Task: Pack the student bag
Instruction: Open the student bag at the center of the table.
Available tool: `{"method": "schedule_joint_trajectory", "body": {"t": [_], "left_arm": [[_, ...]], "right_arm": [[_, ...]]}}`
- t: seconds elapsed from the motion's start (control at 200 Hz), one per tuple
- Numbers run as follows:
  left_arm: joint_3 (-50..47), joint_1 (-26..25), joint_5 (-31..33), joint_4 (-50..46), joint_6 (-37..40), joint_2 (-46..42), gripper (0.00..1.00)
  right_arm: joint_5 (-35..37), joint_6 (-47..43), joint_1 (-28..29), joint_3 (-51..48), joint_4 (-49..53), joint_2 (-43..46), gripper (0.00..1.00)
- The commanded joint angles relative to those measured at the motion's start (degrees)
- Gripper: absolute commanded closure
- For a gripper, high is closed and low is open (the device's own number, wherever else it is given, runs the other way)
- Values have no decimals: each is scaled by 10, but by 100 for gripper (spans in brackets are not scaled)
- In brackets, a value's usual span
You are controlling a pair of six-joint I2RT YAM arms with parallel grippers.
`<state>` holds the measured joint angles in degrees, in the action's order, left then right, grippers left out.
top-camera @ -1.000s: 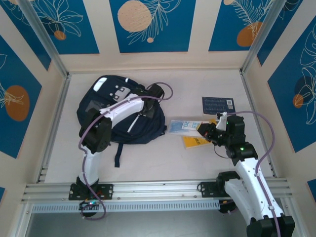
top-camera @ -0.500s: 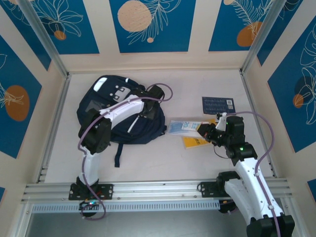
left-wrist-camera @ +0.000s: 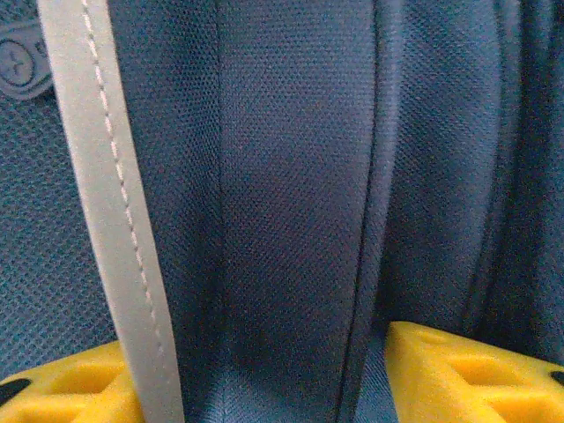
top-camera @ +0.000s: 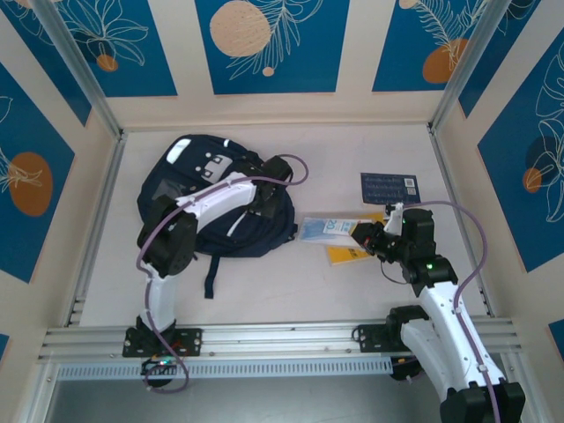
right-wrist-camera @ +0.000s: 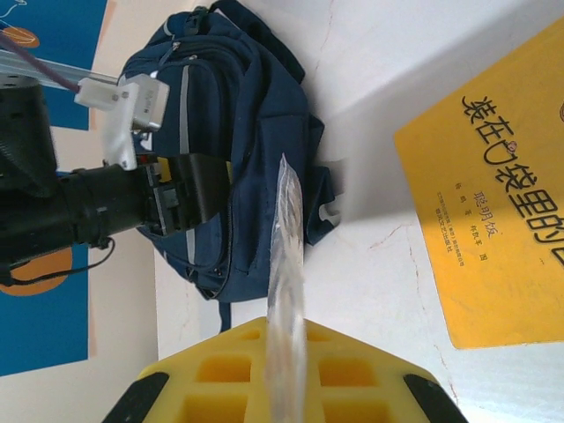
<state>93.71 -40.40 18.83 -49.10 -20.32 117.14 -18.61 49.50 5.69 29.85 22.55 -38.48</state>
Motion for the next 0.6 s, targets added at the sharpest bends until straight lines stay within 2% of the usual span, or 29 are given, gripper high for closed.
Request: {"method": "schedule_joint_trajectory", "body": {"t": [0.0,0.065,0.14,0.21,0.26,0.445,0.595], "left_arm": [[13,-5,35,-24,9,33,50],[15,-5,35,-20,11,28,65],[19,-2,24,-18,21,9,87],[28,5,-8,-28,26,-18,100],[34,10,-36,-35,39,-43,100],[33,11,-46,-55,101,-153,100],[33,11,-68,-69,146,-236,100]], "right_arm": [[-16,5,4,-2,-14,-1,100],[-16,3,5,0,-11,1,100],[-17,-2,6,3,-7,4,100],[-15,-7,5,5,-3,8,100],[-11,-13,5,11,4,12,100],[2,-22,6,40,11,30,100],[-26,-2,14,51,-21,26,100]]}}
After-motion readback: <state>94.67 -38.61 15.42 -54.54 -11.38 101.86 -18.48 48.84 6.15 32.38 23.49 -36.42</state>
